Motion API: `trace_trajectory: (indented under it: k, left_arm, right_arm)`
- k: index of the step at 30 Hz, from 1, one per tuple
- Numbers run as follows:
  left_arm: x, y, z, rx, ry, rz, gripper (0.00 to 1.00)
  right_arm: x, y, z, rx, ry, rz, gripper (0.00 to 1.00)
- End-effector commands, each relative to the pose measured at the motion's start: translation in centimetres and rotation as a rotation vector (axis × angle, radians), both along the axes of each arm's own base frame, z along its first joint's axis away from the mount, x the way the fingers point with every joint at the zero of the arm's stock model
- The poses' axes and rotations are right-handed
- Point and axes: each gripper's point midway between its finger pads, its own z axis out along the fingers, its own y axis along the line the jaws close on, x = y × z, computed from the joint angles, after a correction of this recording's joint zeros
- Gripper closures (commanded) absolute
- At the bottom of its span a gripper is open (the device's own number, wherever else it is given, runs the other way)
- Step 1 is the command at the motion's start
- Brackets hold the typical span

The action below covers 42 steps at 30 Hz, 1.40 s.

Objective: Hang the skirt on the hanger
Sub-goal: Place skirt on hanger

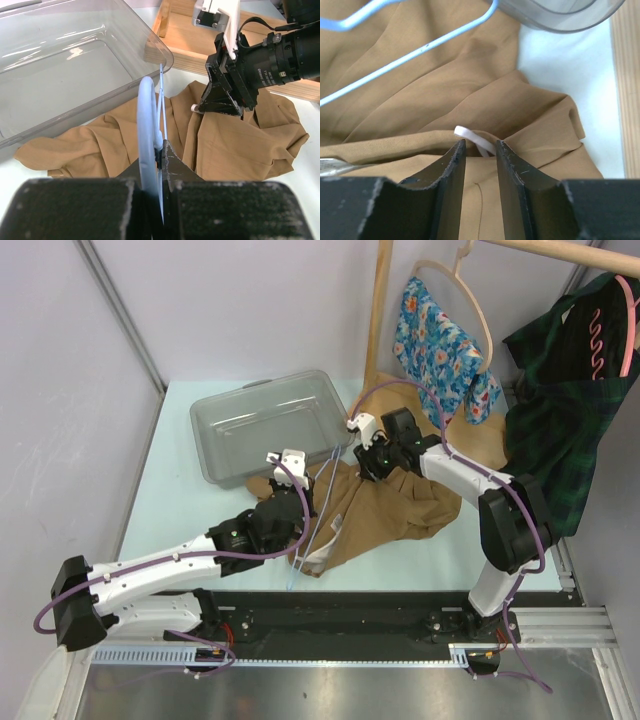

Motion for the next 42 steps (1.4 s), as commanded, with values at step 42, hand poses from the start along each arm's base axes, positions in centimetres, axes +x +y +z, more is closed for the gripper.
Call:
trace_trajectory:
  k: [42]
  left_arm:
    - [-0.1,-1.2,2.4,-0.071,-0.029,-0.041,1.0]
  right_arm:
    - [2.4,1.6,0.6,-0.034,-0.121,-0.068,0.88]
